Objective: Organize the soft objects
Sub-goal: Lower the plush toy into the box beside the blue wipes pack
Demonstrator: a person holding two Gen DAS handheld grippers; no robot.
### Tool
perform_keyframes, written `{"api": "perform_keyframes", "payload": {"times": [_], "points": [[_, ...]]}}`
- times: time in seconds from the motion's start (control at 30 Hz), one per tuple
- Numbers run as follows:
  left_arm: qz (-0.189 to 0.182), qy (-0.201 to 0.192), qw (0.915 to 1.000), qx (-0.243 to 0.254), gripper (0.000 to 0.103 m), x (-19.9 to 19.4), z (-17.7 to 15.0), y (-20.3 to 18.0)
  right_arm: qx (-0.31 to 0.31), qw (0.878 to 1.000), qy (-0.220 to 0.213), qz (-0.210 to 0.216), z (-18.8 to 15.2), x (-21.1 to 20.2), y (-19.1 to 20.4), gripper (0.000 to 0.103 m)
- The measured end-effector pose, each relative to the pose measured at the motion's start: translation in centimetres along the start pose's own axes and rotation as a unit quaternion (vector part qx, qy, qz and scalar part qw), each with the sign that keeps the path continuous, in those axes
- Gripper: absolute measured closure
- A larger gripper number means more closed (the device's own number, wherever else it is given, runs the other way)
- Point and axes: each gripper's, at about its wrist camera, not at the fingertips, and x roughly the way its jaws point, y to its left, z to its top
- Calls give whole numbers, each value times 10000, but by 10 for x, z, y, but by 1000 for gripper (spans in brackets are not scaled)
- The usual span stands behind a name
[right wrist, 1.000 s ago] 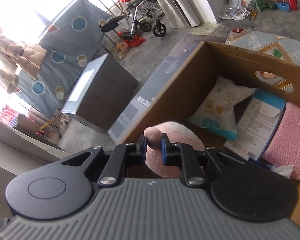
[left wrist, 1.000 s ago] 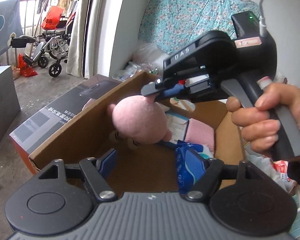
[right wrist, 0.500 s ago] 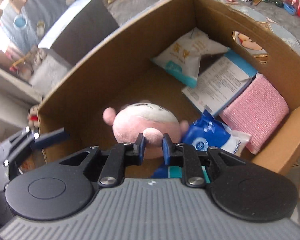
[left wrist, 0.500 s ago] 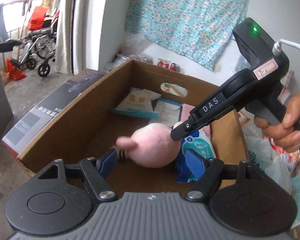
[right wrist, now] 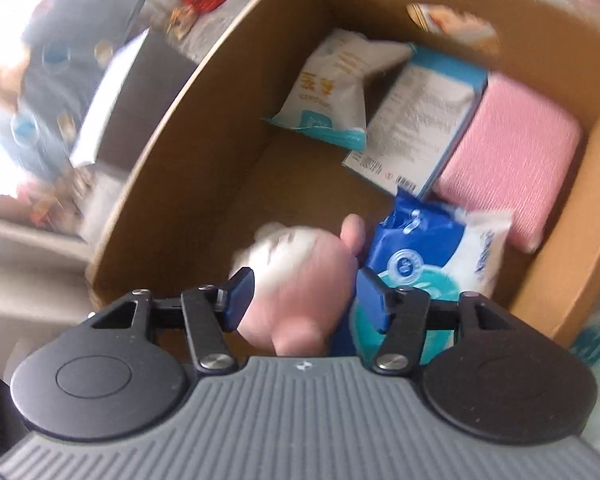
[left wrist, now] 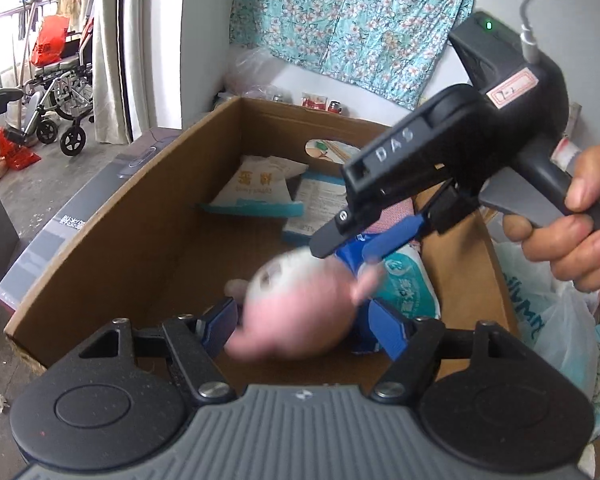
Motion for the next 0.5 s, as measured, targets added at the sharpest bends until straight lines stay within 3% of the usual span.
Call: {"api": "perform_keyframes", "payload": {"times": [0.1,0.2,0.37,0.5], "points": [[-31,182,9998,82,29,8,3,1,249,9995,176,80,2,11,-3,47],[-76,541,9985,58,33,21,5,4,276,9989,366,-106,1,23,1,47],[-405,1108,9921,-436,39,42,6,20,257,9989,360,-140,3,31,8,43],[-417,1197,9908,-477,39,45,11,26,309,9989,334,-59,7,33,7,43]]}}
